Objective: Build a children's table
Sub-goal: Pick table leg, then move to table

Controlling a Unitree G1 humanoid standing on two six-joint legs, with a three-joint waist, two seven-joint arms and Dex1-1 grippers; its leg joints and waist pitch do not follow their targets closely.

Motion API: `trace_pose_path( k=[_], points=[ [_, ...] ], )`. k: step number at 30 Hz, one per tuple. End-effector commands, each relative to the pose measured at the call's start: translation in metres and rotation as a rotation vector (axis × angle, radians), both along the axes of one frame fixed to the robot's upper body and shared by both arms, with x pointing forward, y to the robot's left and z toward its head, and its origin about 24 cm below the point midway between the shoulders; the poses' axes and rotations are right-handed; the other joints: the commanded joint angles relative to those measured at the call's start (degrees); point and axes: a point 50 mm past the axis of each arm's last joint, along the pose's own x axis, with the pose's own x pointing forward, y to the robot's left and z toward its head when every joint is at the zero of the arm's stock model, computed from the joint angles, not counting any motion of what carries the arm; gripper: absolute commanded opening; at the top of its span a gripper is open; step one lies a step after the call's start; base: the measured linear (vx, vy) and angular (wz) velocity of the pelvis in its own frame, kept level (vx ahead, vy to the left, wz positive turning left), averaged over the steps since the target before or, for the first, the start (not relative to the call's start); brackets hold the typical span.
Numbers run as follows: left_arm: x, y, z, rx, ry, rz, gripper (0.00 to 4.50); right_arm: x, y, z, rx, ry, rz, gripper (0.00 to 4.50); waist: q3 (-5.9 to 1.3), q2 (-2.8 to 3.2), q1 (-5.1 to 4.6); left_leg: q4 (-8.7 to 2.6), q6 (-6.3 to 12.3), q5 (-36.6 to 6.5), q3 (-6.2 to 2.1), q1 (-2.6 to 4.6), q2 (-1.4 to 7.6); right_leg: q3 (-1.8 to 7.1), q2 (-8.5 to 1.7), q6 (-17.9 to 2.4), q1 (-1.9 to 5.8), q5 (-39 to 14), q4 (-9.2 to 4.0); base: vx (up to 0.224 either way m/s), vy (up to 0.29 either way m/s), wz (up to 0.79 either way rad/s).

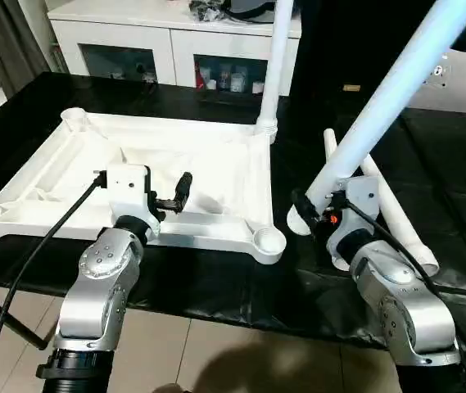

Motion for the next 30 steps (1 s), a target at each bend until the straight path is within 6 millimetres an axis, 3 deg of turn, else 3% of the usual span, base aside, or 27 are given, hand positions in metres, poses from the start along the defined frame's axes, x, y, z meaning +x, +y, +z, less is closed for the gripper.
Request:
trace_pose_path(
  k=[1, 2, 3, 4, 5, 6, 7, 8, 9, 10, 11, 12, 14, 15, 16, 17, 18, 19, 20, 21, 23, 24, 28, 30],
  points=[
    [0.002, -0.001, 0.002, 0.011, -0.01, -0.005, 4.5, -0.001, 0.0, -0.004, 0.008, 0.015, 0.007, 1.89, -3.58, -0.79, 0.66, -1.16, -1.3, -15.57, 0.98, 0.98, 0.17, 7.35, -4.25, -1.82, 1.87, -29.23, -6.84, -0.004, 0.029, -0.3],
    [0.002, -0.001, 0.002, 0.019, -0.011, -0.006, 4.5, -0.001, 0.001, -0.004, 0.005, 0.015, 0.007, 1.89, -3.65, -0.97, 1.77, 0.3, -0.14, -15.58, 0.64, 1.17, 0.24, 10.49, -5.59, -2.12, 1.88, -32.29, -7.41, 0.007, 0.068, -0.51],
    [0.002, -0.001, 0.002, 0.02, -0.01, -0.003, 4.5, -0.001, 0.0, -0.004, 0.005, 0.015, 0.004, 1.89, -3.7, -1.22, 2.31, 1.29, 0.9, -14.97, 0.27, 0.67, -0.12, 12.23, -6.39, -2.49, 2.61, -33.33, -7.68, 0.004, 0.127, -0.59],
    [0.002, -0.001, 0.002, 0.02, -0.01, -0.001, 4.5, -0.001, 0.0, -0.005, 0.005, 0.015, 0.001, 1.89, -3.28, -1.53, 3.73, 5.36, 2.7, -12.4, -3.26, -2.17, -0.64, 17.86, -10.46, -4.66, 5.08, -37.79, -8.93, 0.004, 0.127, -0.59],
    [0.002, 0.0, 0.002, 0.023, -0.01, 0.003, 4.5, -0.001, 0.0, -0.005, 0.0, 0.014, -0.001, 1.89, -3.24, -1.3, 3.92, 5.95, 2.4, -11.52, -4.76, -3.04, -0.71, 18.66, -10.42, -5.98, 5.53, -37.67, -8.68, 0.011, 0.197, -0.72],
    [0.002, 0.0, 0.002, 0.026, -0.01, 0.006, 4.5, -0.001, 0.0, -0.005, -0.004, 0.012, -0.002, 1.89, -3.63, 0.19, 3.51, 3.78, 5.13, -6.36, -7.91, -4.44, 0.23, 13.4, -10.83, -10.21, 4.84, -29.52, -7.17, -0.007, 0.255, -0.4],
    [0.002, 0.0, 0.002, 0.026, -0.01, 0.008, 4.5, -0.001, 0.0, -0.006, -0.007, 0.013, -0.003, 1.89, -3.36, 0.46, 2.6, 1.04, 6.23, -6.17, -7.62, -3.31, 0.35, 10.57, -7.96, -10.67, 3.22, -27.12, -6.83, -0.007, 0.255, -0.4],
    [0.001, 0.001, 0.001, 0.025, -0.01, 0.008, 4.5, -0.001, 0.0, -0.006, -0.009, 0.014, -0.006, 1.89, -3.77, 2.61, 0.52, -2.71, 7.54, -7.73, -6.97, -0.46, 0.32, 5.44, -0.65, -10.12, 0.47, -18.96, -3.45, -0.009, 0.256, -0.02],
    [0.001, 0.001, 0.001, 0.027, -0.007, 0.007, 4.5, -0.001, 0.0, -0.007, -0.002, 0.015, -0.009, 1.89, -4.23, 2.87, -1.11, -2.93, 8.54, -7.21, -7.9, 1.31, 0.75, 3.36, 1.3, -9.0, -1.19, -13.06, -0.51, -0.027, 0.236, 0.07],
    [0.001, 0.001, 0.001, 0.027, -0.007, 0.006, 4.5, -0.001, 0.0, -0.007, -0.002, 0.016, -0.01, 1.89, -3.91, 3.45, -2.15, -4.76, 7.47, -11.62, -8.53, 0.41, 1.92, 0.79, 0.87, -5.87, -0.44, -5.18, 2.51, -0.027, 0.236, 0.07],
    [0.001, 0.001, 0.001, 0.027, -0.007, 0.006, 4.5, -0.001, 0.0, -0.007, -0.002, 0.016, -0.01, 1.89, -3.91, 3.45, -2.15, -4.76, 7.47, -11.62, -8.53, 0.41, 1.92, 0.79, 0.87, -5.87, -0.44, -5.18, 2.51, -0.056, 0.202, 0.09],
    [0.001, 0.001, 0.0, 0.03, -0.004, 0.006, 4.5, -0.001, 0.0, -0.007, -0.008, 0.013, -0.015, 1.89, -3.77, 3.06, -2.58, -4.55, 1.6, -15.99, -8.73, 0.32, 1.97, 0.73, -1.25, -4.65, 0.45, -0.88, 0.81, -0.027, 0.082, 0.04],
    [0.001, 0.001, 0.0, 0.031, -0.002, 0.005, 4.5, 0.0, 0.0, -0.007, -0.011, 0.013, -0.019, 1.89, -3.47, 2.3, -2.98, -4.63, -2.23, -23.09, -7.84, -0.07, 0.68, 1.26, -2.27, -4.53, 1.11, -1.97, -0.66, -0.06, 0.119, 0.06],
    [0.0, 0.002, -0.001, 0.038, 0.008, 0.006, 4.5, 0.0, -0.002, -0.008, -0.006, 0.023, -0.031, 1.89, -2.84, 1.92, -3.1, -5.18, -5.21, -33.05, -7.5, -0.31, 0.07, 1.76, -3.37, -3.22, 1.6, -9.7, -2.29, -0.06, 0.093, 0.04],
    [0.0, 0.002, -0.002, 0.039, 0.01, 0.006, 4.5, 0.0, -0.002, -0.009, -0.005, 0.024, -0.032, 1.89, -2.57, 1.34, -3.2, -4.67, -6.25, -39.68, -7.09, 0.75, -0.3, 2.19, -4.23, -1.62, 0.72, -20.14, -3.86, 0.0, 0.0, 0.0],
    [0.0, 0.002, -0.003, 0.044, 0.015, 0.007, 4.5, 0.0, -0.002, -0.01, -0.005, 0.031, -0.031, 1.89, -2.41, 1.31, -3.26, -4.17, -6.18, -41.86, -6.89, 1.37, -0.54, 2.45, -4.79, -0.87, 0.3, -27.18, -5.14, 0.0, 0.0, 0.0],
    [0.0, 0.002, -0.003, 0.046, 0.019, 0.009, 4.5, 0.0, -0.002, -0.01, -0.003, 0.034, -0.028, 1.89, -2.49, 1.17, -3.55, -4.42, -5.33, -41.1, -7.01, 1.14, -0.51, 2.29, -5.06, -0.56, 1.27, -28.61, -5.52, 0.0, 0.0, 0.0],
    [0.0, 0.003, -0.004, 0.046, 0.024, 0.012, 4.5, -0.001, -0.001, -0.01, 0.004, 0.038, -0.023, 1.89, -2.6, 1.36, -3.49, -4.67, -5.02, -40.03, -7.05, 0.99, -0.41, 2.33, -5.2, -0.76, 1.7, -27.18, -5.52, 0.0, 0.0, 0.0],
    [0.0, 0.004, -0.005, 0.045, 0.027, 0.014, 4.5, -0.001, -0.001, -0.011, 0.01, 0.041, -0.021, 1.89, -2.8, 1.15, -3.55, -5.12, -4.25, -37.04, -6.96, 0.74, -0.23, 2.48, -5.44, -1.28, 2.31, -23.2, -5.48, 0.0, 0.0, 0.0],
    [-0.001, 0.005, -0.006, 0.045, 0.032, 0.016, 4.5, -0.002, 0.0, -0.011, 0.001, 0.043, -0.011, 1.89, -2.93, 0.76, -3.64, -4.98, -3.13, -33.33, -6.51, 0.57, -0.25, 2.81, -5.69, -2.03, 2.43, -20.42, -5.63, 0.0, 0.0, 0.0],
    [-0.003, 0.007, -0.008, 0.052, 0.037, 0.018, 4.5, -0.003, 0.001, -0.012, -0.002, 0.05, 0.005, 1.89, -2.65, 0.74, -3.62, -4.83, -1.83, -30.06, -6.06, 0.34, -0.14, 3.14, -5.8, -3.24, 2.26, -20.08, -5.77, 0.0, 0.0, 0.0],
    [-0.003, 0.008, -0.009, 0.058, 0.039, 0.018, 4.5, -0.004, 0.002, -0.012, 0.003, 0.054, 0.011, 1.89, -2.61, 0.63, -3.77, -4.82, -1.54, -29.77, -5.94, 0.09, -0.06, 3.02, -5.84, -3.33, 2.49, -22.83, -5.8, 0.0, 0.0, 0.0],
    [-0.007, 0.01, -0.014, 0.076, 0.05, 0.008, 4.5, -0.004, 0.001, -0.013, -0.006, 0.056, 0.008, 1.89, -2.6, 0.83, -3.8, -4.69, -1.95, -30.66, -5.88, 0.53, 0.11, 3.06, -5.7, -3.01, 1.97, -26.75, -6.14, 0.0, 0.0, 0.0],
    [-0.011, 0.011, -0.014, 0.077, 0.047, 0.001, 4.5, -0.005, 0.002, -0.012, -0.007, 0.054, 0.02, 1.89, -2.65, 0.26, -3.69, -4.8, -1.46, -29.6, -5.57, 0.54, 0.15, 3.18, -5.4, -3.5, 2.01, -24.94, -6.12, 0.0, 0.0, 0.0]
  ],
)
